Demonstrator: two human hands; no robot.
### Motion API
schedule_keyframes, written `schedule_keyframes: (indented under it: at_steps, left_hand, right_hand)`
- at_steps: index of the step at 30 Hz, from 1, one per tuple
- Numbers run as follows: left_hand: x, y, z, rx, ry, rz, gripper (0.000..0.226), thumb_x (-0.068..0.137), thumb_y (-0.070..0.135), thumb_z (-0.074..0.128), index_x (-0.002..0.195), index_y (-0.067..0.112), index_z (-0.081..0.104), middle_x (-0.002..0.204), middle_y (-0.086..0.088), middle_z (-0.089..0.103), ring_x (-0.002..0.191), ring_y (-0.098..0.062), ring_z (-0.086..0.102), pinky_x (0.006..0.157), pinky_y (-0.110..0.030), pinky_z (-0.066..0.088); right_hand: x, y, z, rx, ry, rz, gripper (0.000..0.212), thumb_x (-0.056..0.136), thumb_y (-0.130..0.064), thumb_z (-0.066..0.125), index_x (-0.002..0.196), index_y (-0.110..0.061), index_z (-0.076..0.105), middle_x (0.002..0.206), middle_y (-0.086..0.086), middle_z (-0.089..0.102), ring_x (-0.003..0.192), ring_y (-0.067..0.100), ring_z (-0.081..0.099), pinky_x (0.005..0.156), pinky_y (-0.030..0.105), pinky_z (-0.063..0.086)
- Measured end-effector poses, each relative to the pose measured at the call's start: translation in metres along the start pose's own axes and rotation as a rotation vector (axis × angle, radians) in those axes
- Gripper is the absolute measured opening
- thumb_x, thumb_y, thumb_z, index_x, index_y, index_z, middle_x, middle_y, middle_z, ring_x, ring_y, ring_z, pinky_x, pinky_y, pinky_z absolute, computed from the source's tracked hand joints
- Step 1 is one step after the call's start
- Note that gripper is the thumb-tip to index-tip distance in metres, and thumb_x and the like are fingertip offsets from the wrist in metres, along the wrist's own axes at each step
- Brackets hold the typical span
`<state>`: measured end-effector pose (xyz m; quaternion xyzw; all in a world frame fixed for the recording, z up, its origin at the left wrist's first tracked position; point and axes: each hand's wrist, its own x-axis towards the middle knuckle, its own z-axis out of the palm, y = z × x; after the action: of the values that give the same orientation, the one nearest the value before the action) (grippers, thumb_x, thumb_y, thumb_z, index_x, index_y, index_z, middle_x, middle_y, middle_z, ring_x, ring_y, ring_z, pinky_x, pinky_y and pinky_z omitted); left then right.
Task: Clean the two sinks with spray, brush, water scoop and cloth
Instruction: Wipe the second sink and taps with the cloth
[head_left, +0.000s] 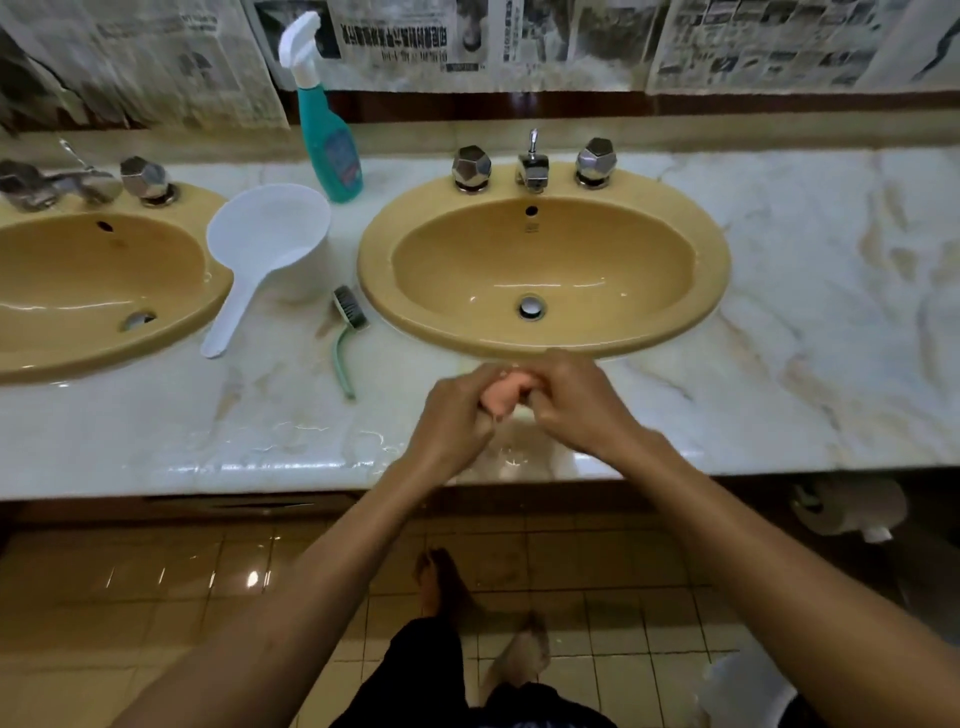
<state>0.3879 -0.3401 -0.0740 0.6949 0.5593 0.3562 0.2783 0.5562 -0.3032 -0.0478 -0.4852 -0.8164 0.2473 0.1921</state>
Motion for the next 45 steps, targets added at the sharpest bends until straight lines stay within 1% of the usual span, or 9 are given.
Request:
schedule_keyframes:
  at_steps: [3,8,13,18,22,30,34,41,45]
  left_hand:
    - [0.063,0.013,-0.006,0.042,0.097,0.05,0.048,0.075,0.024,0.044,0.114,0.017,0.071,0.099,-0.003,0.075,0.086,-0.025,0.067,0.07,-0.036,0.051]
    - [0.135,0.005,-0.009,0.207,0.139,0.077,0.04,0.076,0.024,0.049,0.107,0.018,0.074,0.095,-0.006,0.074,0.083,-0.03,0.064,0.066,-0.039,0.049]
    - [0.165,-0.063,-0.004,0.42,-0.536,-0.07,0.024,0.085,0.017,0.051,0.088,0.03,0.07,0.089,-0.003,0.071,0.088,-0.03,0.062,0.071,-0.036,0.048]
    - [0.186,-0.073,-0.034,0.152,-0.875,-0.209,0.034,0.081,0.014,0.055,0.059,0.036,0.066,0.056,0.015,0.054,0.059,-0.007,0.046,0.057,-0.023,0.035]
    - [0.178,-0.1,-0.023,0.438,-0.48,-0.254,0.026,0.076,0.019,0.052,0.08,0.023,0.077,0.084,-0.002,0.072,0.08,-0.025,0.064,0.07,-0.035,0.054]
    - [0.171,-0.108,-0.01,0.533,-0.164,-0.318,0.021,0.079,0.013,0.048,0.068,0.01,0.065,0.069,-0.012,0.062,0.061,-0.035,0.054,0.054,-0.033,0.044]
    - [0.173,-0.107,-0.008,0.521,-0.117,-0.375,0.021,0.073,0.02,0.047,0.067,0.013,0.066,0.07,-0.011,0.064,0.065,-0.035,0.056,0.056,-0.032,0.042]
    - [0.173,-0.102,-0.005,0.5,0.021,-0.509,0.022,0.08,0.005,0.051,0.061,0.013,0.059,0.062,-0.007,0.057,0.058,-0.03,0.051,0.053,-0.03,0.034]
    - [0.176,-0.1,-0.003,0.563,0.01,-0.535,0.027,0.084,0.006,0.051,0.058,0.013,0.058,0.06,-0.006,0.055,0.056,-0.027,0.051,0.051,-0.03,0.035]
  right_hand:
    - [0.053,0.008,-0.024,-0.165,0.101,0.017,0.033,0.076,-0.03,0.044,0.089,-0.01,0.068,0.088,0.012,0.069,0.082,0.034,0.061,0.068,0.038,0.045]
    - [0.101,0.026,-0.04,-0.351,0.268,0.048,0.018,0.083,0.003,0.049,0.097,-0.004,0.059,0.098,0.017,0.065,0.089,0.037,0.056,0.068,0.033,0.027]
    - [0.124,0.07,-0.033,-0.101,-0.539,0.204,0.018,0.097,-0.021,0.055,0.086,-0.011,0.065,0.072,-0.001,0.057,0.067,0.015,0.047,0.066,0.031,0.033]
    - [0.159,0.069,-0.019,0.099,-0.696,0.453,0.073,0.1,-0.06,0.032,0.091,0.008,0.059,0.085,0.017,0.056,0.075,0.019,0.05,0.07,0.013,0.04]
    - [0.155,0.073,0.005,-0.083,-0.944,0.55,0.083,0.087,-0.082,0.014,0.111,-0.016,0.057,0.119,-0.001,0.057,0.108,0.02,0.053,0.109,0.04,0.035]
    - [0.166,0.162,-0.011,-0.535,-1.009,0.678,0.109,0.071,-0.091,0.018,0.153,-0.019,0.022,0.159,0.007,0.026,0.142,0.03,0.032,0.116,0.047,0.023]
    - [0.187,0.058,0.028,-0.015,-1.05,0.55,0.061,0.105,-0.049,0.022,0.15,-0.01,0.032,0.149,0.009,0.038,0.136,0.026,0.039,0.098,0.027,0.031]
    - [0.162,0.177,-0.014,-0.264,-1.137,0.433,0.073,0.097,-0.065,0.016,0.157,-0.023,0.013,0.163,-0.006,0.012,0.148,0.02,0.018,0.119,0.045,0.013]
    - [0.167,0.123,0.009,0.18,-1.124,0.322,0.068,0.095,-0.07,0.019,0.154,-0.036,0.021,0.157,-0.017,0.022,0.143,0.011,0.023,0.121,0.037,0.011]
